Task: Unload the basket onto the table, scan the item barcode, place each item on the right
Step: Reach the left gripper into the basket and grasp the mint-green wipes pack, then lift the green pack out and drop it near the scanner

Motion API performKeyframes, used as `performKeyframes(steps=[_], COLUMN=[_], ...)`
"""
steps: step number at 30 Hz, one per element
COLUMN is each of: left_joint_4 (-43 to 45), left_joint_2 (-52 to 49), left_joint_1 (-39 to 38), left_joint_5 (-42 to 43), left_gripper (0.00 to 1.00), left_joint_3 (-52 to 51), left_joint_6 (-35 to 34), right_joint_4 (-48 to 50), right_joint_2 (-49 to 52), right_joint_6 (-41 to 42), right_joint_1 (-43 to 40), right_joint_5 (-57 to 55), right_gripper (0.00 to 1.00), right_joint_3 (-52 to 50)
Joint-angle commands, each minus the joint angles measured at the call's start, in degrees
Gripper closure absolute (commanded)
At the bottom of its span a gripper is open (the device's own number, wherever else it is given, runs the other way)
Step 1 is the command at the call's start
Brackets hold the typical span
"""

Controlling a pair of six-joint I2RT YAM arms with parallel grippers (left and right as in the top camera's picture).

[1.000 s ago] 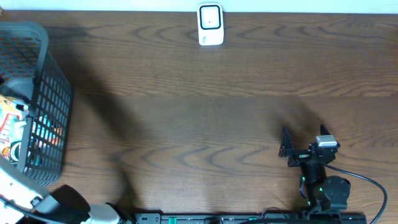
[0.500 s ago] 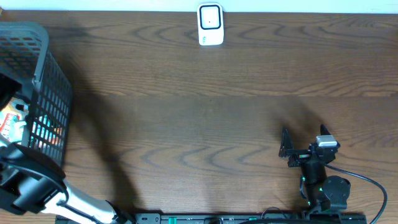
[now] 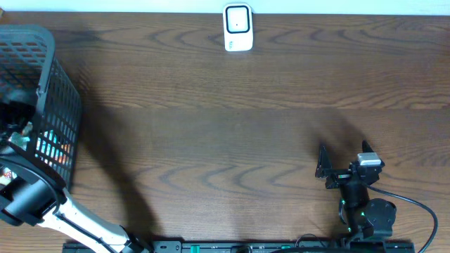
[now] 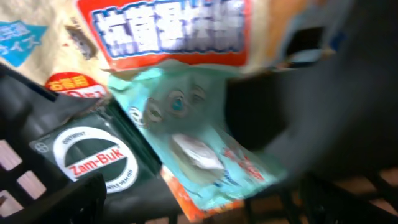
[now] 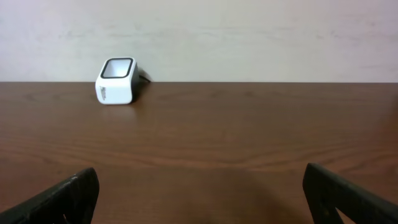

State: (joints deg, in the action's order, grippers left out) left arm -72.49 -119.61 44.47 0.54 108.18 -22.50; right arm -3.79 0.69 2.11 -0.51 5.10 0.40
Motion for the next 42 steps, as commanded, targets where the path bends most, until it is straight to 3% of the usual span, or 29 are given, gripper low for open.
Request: performKeyframes(steps=[1,9,15,21,22,24,26,28,30,31,32,38,42], left_joint_4=[0.3,4.9,7.1,10.3,10.3,10.4,10.2,9.7,9.6,9.5,9.2,6.1,5.8], left_joint_2=[-0.9,-1.0,-1.0,-1.0,-1.0,-0.9,-1.0,-1.0,-0.9,-0.9,-0.9,1.3,9.5], left_joint_1=[-2.0,-7.0,-6.9,-6.8,-6.8,-6.8,-6.8,-6.8,-6.8,-6.8,-6.8,-6.8,-6.8], left_joint_5=[-9.3,-12.5,-21.5,-21.4,-21.4,-21.4,-21.4,-20.9,-20.7,-20.7,-20.7,-20.7,-20.4], left_gripper=[0.02,0.02,0.03,0.00,0.07,0.33,0.49,0.59,0.74,0.87,0.92,0.93,0.93], left_joint_3=[-1.4,-3.9,-9.0,-12.7,-12.7,-12.7,-12.7,-12.7,-12.7,-12.7,-12.7,-10.4,-9.5], left_joint_6=[-1.9,-5.3,-9.2,-9.1,-9.1,-9.1,-9.1,-9.1,-9.1,-9.1,-9.1,-9.1,-9.1], right_joint_4=[-0.3,-0.3,-0.3,-0.3,-0.3,-0.3,-0.3,-0.3,-0.3,-0.3,-0.3,-0.3,-0.3], right_joint_2=[-0.3,-0.3,-0.3,-0.3,-0.3,-0.3,-0.3,-0.3,-0.3,-0.3,-0.3,-0.3,-0.3], right_joint_6=[-0.7,-0.7,-0.7,-0.7,-0.7,-0.7,-0.7,-0.7,-0.7,-0.7,-0.7,-0.7,-0.7], right_joint_1=[-0.2,-0.2,-0.2,-0.2,-0.2,-0.2,-0.2,-0.2,-0.2,-0.2,-0.2,-0.2,-0.2], right_joint_5=[-0.3,-0.3,-0.3,-0.3,-0.3,-0.3,-0.3,-0.3,-0.3,-0.3,-0.3,-0.3,-0.3], right_gripper=[0.01,0.01,0.01,0.01,0.01,0.01,0.01,0.01,0.01,0.01,0.01,0.01,0.01], right_joint_3=[-0.1,-0.1,-0.1,-0.1,-0.1,-0.1,-0.1,-0.1,-0.1,-0.1,-0.1,-0.1,-0.1])
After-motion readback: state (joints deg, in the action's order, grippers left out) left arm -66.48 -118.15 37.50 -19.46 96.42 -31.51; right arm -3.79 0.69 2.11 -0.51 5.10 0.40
